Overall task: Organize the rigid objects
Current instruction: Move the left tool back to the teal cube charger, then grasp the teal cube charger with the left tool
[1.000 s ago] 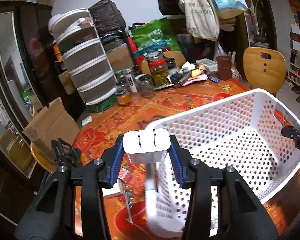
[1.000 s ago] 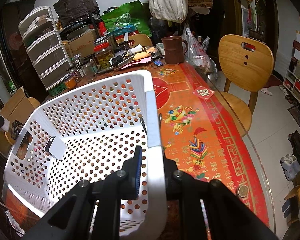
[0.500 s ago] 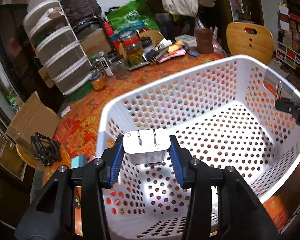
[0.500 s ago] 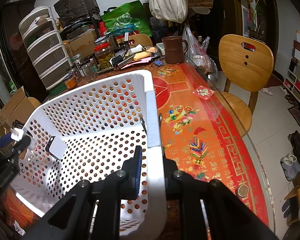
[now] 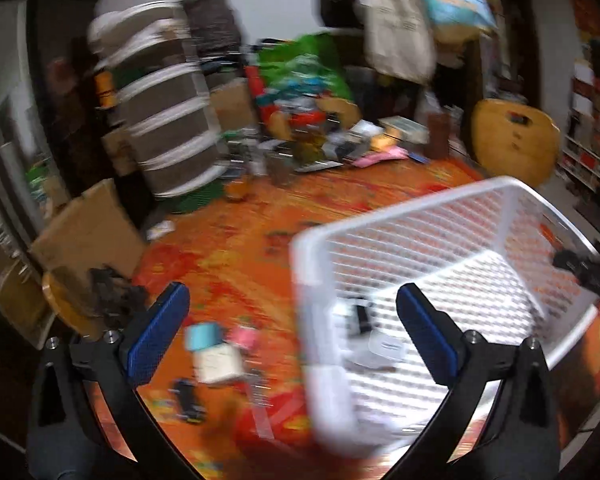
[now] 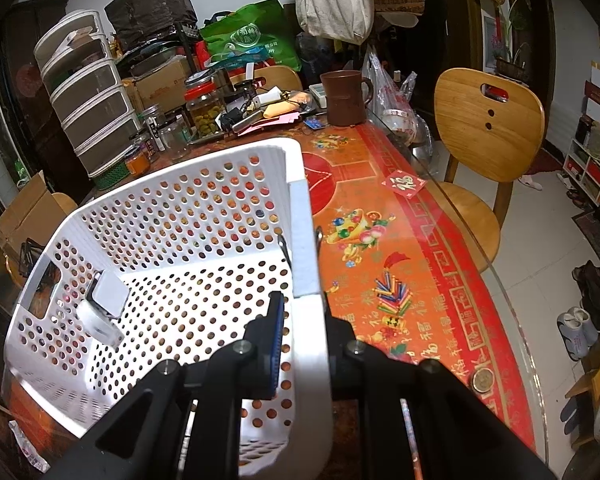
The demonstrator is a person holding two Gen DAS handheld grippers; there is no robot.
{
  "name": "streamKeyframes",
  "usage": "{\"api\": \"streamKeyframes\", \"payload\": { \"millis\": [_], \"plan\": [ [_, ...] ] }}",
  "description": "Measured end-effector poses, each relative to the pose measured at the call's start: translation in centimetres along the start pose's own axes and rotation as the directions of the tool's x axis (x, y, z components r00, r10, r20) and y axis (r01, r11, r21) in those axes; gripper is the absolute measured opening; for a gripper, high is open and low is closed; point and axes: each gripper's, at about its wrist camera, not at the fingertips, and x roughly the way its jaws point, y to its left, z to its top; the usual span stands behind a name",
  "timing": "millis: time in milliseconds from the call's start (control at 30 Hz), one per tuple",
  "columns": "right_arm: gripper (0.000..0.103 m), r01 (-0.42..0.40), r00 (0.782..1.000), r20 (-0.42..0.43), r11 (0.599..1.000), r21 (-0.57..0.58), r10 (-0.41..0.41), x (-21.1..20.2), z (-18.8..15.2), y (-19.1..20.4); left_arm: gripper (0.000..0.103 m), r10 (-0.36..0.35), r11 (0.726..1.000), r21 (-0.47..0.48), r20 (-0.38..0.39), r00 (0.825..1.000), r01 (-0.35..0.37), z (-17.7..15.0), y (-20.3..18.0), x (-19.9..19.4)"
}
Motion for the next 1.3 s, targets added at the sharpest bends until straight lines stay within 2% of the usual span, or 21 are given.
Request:
{"api": "streamKeyframes", "payload": {
  "millis": [33,100,167,233,267,367,433,533,600,767,833,867,900,933,1000,1067,1167,1300],
  "plan": [
    [0.013,0.002,1.000,0.000,1.000,-0.003,-0.002,0.0,0.0,0.0,0.102,0.024,0.999,-0.031,-0.017,1.000,-0.024,0.2,2.3,0.9],
    [0.013,0.003,1.000,-0.001,1.000,-0.003,-0.003,0.1,0.0,-0.1,0.102,0.033,0.995,-0.090,-0.109,0.994,-0.043,0.1,6.7,4.0],
    [0.013,0.002,1.000,-0.002,1.000,-0.001,-0.002,0.1,0.0,-0.1,0.102,0.012,0.990,-0.135,-0.239,0.971,-0.046,-1.0,10.3,8.6],
    [0.013,0.003,1.000,-0.002,1.000,0.001,-0.003,0.1,-0.1,-0.1,0.101,0.011,0.984,-0.160,-0.364,0.931,-0.074,-3.0,12.8,13.4],
    [0.013,0.002,1.000,-0.002,1.000,0.004,-0.002,0.1,-0.1,-0.2,0.099,0.000,0.983,-0.166,-0.400,0.917,-0.072,-3.8,13.3,14.9],
    [0.013,-0.001,1.000,-0.004,1.000,0.009,0.001,0.2,0.0,-0.2,0.096,-0.054,0.977,-0.208,-0.465,0.884,-0.050,-5.6,14.1,18.3],
    [0.013,0.000,1.000,-0.006,1.000,0.010,0.000,0.3,0.0,-0.3,0.096,-0.099,0.968,-0.251,-0.472,0.876,-0.026,-6.1,14.5,19.6],
    [0.013,0.002,1.000,-0.010,1.000,0.008,-0.002,0.3,-0.1,-0.3,0.098,-0.087,0.966,-0.254,-0.490,0.867,-0.047,-6.7,13.8,21.0],
    [0.013,0.003,1.000,-0.011,1.000,0.006,-0.003,0.3,0.0,-0.2,0.098,-0.109,0.955,-0.293,-0.481,0.870,-0.042,-6.8,14.3,21.2],
    [0.013,0.005,1.000,-0.013,1.000,0.004,-0.005,0.2,-0.1,-0.2,0.092,-0.087,0.945,-0.316,-0.482,0.872,-0.081,-7.8,15.1,21.8],
    [0.013,0.005,1.000,-0.013,1.000,0.003,-0.005,0.3,-0.1,-0.2,0.085,-0.087,0.947,-0.311,-0.493,0.866,-0.082,-8.2,15.0,22.3],
    [0.013,0.004,1.000,-0.014,1.000,0.004,-0.004,0.3,-0.1,-0.2,0.083,-0.094,0.944,-0.320,-0.485,0.870,-0.077,-8.2,15.1,22.3],
    [0.013,0.004,1.000,-0.014,1.000,0.003,-0.004,0.3,-0.1,-0.2,0.078,-0.096,0.942,-0.327,-0.478,0.873,-0.075,-8.2,15.2,22.3],
    [0.013,0.003,1.000,-0.015,1.000,0.004,-0.003,0.3,-0.1,-0.2,0.064,-0.099,0.941,-0.332,-0.470,0.877,-0.072,-8.1,15.1,22.2],
    [0.013,0.004,1.000,-0.015,1.000,0.004,-0.004,0.3,-0.1,-0.2,0.044,-0.100,0.942,-0.330,-0.455,0.885,-0.063,-7.7,14.8,21.8],
    [0.013,0.004,1.000,-0.015,1.000,0.004,-0.003,0.3,-0.1,-0.2,0.044,-0.048,0.951,-0.292,-0.465,0.884,-0.101,-7.5,14.3,21.7],
    [0.013,0.005,1.000,-0.015,1.000,0.003,-0.005,0.2,-0.1,-0.2,0.044,-0.052,0.949,-0.300,-0.450,0.891,-0.096,-7.4,14.3,21.4],
    [0.013,0.004,1.000,-0.015,1.000,0.002,-0.004,0.3,-0.1,-0.2,0.044,0.006,0.952,-0.279,-0.404,0.915,-0.129,-6.4,14.7,19.3]
  ]
}}
